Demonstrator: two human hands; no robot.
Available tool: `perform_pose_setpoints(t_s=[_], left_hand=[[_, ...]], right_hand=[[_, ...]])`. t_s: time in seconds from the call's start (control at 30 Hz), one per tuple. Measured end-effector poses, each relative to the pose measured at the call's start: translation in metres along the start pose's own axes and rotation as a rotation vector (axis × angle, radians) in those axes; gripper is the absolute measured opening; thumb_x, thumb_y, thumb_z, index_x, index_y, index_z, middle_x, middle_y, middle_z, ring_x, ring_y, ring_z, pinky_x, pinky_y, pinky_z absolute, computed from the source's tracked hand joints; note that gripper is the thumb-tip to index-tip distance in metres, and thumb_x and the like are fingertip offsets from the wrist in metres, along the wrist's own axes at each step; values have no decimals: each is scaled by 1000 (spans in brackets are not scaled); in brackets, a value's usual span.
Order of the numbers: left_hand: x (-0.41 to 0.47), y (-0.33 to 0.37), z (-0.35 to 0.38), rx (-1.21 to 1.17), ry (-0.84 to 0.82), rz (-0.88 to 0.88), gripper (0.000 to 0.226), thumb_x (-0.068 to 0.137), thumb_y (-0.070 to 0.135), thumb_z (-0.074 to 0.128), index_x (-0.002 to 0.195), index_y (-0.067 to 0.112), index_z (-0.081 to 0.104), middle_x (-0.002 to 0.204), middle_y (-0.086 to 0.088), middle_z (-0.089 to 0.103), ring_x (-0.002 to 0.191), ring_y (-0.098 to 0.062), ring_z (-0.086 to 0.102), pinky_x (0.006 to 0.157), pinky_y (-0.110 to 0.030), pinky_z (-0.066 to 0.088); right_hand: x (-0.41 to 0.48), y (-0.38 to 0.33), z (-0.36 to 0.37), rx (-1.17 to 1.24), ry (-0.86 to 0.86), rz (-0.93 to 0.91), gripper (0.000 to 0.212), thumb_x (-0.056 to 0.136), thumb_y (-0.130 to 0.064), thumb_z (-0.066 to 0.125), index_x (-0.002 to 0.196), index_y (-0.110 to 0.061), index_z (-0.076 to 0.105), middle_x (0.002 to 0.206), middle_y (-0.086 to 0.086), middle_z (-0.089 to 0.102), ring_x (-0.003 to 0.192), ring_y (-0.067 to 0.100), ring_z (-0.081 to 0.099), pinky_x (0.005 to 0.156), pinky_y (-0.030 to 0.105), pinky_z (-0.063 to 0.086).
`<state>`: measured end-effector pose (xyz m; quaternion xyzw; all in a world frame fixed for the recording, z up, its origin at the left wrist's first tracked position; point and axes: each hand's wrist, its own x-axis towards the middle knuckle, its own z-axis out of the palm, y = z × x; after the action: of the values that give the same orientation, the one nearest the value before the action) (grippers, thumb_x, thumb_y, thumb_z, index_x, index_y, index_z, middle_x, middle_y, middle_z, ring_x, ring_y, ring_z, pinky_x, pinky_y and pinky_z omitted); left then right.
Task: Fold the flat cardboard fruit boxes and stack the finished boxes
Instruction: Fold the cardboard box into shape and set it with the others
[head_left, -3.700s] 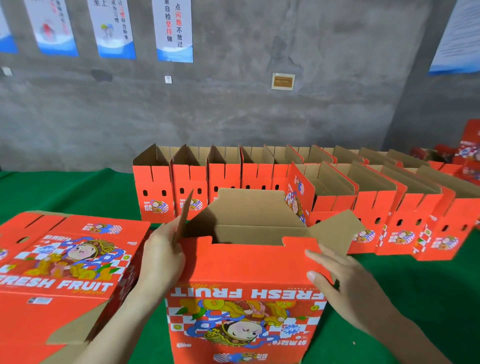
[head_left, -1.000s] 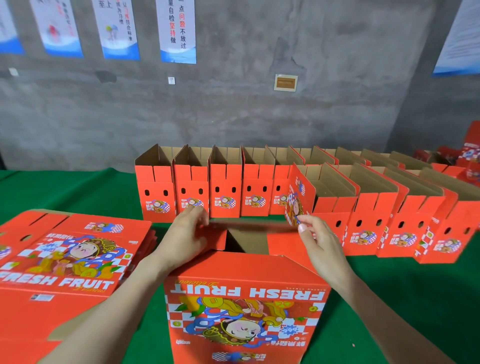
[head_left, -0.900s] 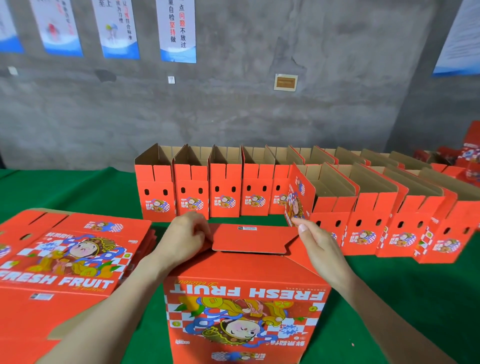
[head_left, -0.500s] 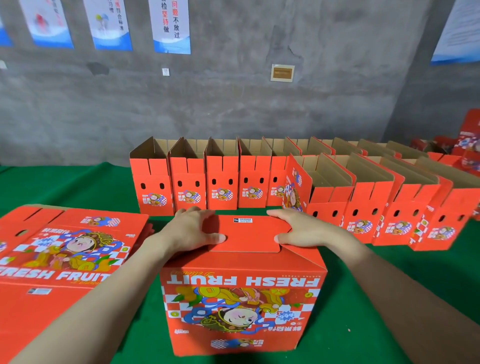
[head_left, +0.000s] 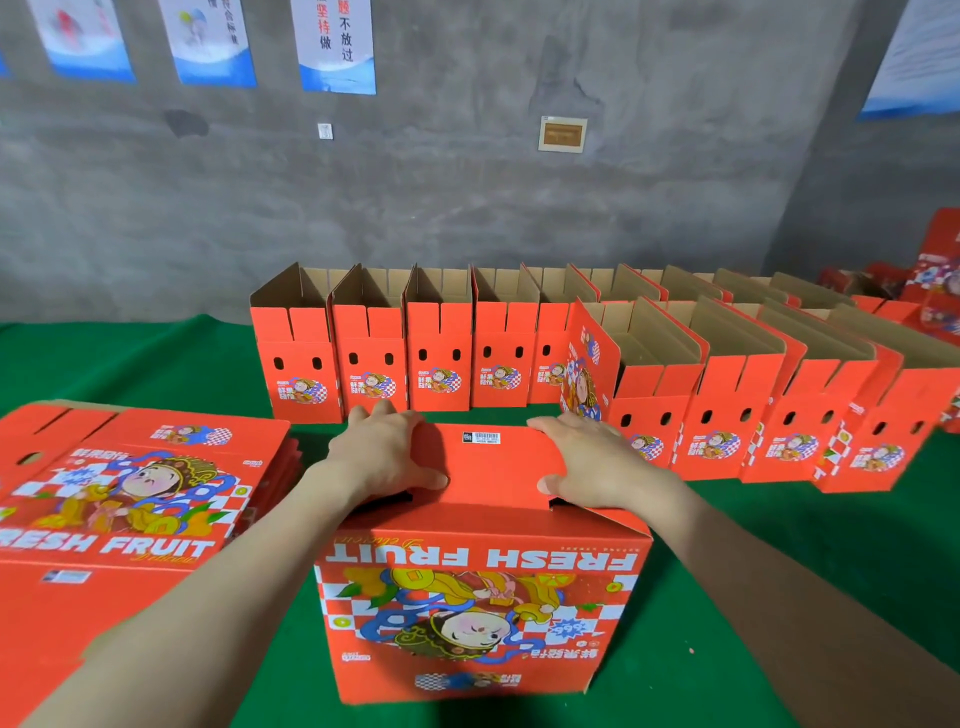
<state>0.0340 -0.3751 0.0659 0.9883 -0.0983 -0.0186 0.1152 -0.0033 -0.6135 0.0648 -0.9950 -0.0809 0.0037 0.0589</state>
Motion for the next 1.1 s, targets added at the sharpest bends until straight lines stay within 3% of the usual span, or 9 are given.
perform_pose_setpoints(t_s=[0.33,0.4,0.5,0.6,0.67,0.73,0.8,0.93,1.1], left_hand=[[-4,-3,-5,-29,-47,36,87,72,63,68,145,30,34,133,-7,40,128,-33,31,107,-45,34],[-5,-11,-10,-183,-32,62,85,75,55,71,146,26,36,139,-7,41,132,-28,35,111,-39,31],[-10,-32,-15,-614,38,74,79,73,23,81,142,22,43,144,-4,42,129,-18,41,111,-32,31],[-18,-56,-3,-826,49,-91,68,74,21,80,136,15,50,132,-8,55,117,-24,56,106,-42,41],[-25,-67,6,-904,37,-234,44,79,37,73,111,9,66,106,-14,70,90,-29,68,92,-44,52],[-30,-68,10,-950,31,-349,41,83,46,67,87,6,70,77,-12,74,64,-27,69,70,-37,57],[-30,-67,9,-923,66,-368,40,86,48,63,74,10,68,62,-6,71,52,-22,66,55,-27,53],[-31,-71,5,-895,111,-301,40,89,48,58,79,10,67,80,-11,70,69,-25,65,77,-36,51],[-34,-88,-1,-931,141,-217,59,85,58,57,81,0,66,75,-12,69,62,-24,62,69,-36,49]], right_hand=[[-4,6,12,11,27,-32,65,97,-46,42,153,-28,14,151,1,29,142,21,21,119,44,8],[-4,10,11,224,83,-52,53,99,-40,43,149,-24,31,150,1,36,141,19,27,117,39,15],[-7,18,9,850,333,51,30,100,-17,48,127,-13,59,133,1,55,126,13,46,100,24,31],[-13,30,18,1186,430,267,28,102,-11,41,122,-10,61,130,6,58,123,19,51,105,35,39],[-23,37,36,1229,344,385,28,104,-21,38,114,-10,62,118,10,64,110,24,59,100,42,45],[-37,36,56,1196,161,455,31,103,-27,38,92,-11,62,89,9,68,82,22,65,75,37,52],[-48,30,68,1094,-41,504,33,102,-25,38,84,-11,61,78,8,67,70,20,65,59,33,52],[-58,26,62,954,-262,454,34,101,-35,40,95,-11,63,91,13,71,80,28,69,57,36,55],[-62,38,46,1107,-267,317,33,96,-49,39,100,-25,62,97,2,71,83,23,70,60,39,58]])
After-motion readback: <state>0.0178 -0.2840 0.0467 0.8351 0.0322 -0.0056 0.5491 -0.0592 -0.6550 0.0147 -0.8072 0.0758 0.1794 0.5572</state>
